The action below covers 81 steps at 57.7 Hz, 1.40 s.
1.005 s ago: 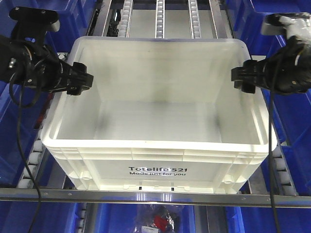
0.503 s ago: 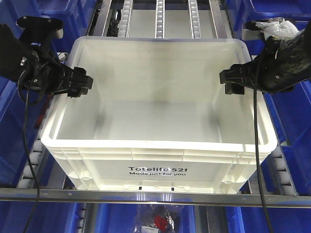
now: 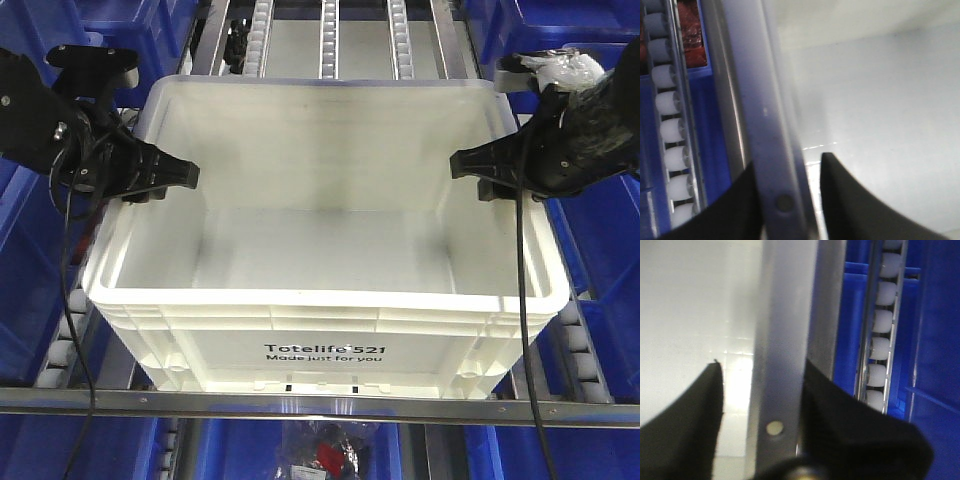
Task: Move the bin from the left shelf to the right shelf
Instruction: 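Lower both grippers onto the crate's side rims and close them, then lift the white crate with both grippers and pull it off the shelf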
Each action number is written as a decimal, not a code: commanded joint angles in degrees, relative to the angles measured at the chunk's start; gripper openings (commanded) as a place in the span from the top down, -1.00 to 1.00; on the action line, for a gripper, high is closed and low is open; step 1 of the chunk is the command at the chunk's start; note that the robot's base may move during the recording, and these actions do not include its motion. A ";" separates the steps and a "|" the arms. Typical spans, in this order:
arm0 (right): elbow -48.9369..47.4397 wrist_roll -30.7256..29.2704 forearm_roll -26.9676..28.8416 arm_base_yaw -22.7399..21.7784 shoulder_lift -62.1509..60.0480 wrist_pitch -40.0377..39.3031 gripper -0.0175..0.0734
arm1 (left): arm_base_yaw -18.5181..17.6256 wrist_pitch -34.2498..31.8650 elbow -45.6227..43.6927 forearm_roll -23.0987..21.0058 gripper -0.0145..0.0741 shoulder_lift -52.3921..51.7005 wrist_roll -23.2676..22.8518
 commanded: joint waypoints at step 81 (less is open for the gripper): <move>-2.00 4.06 -3.76 5.29 -14.52 7.10 0.59 | -0.25 8.06 -1.71 -10.94 0.69 -14.50 6.82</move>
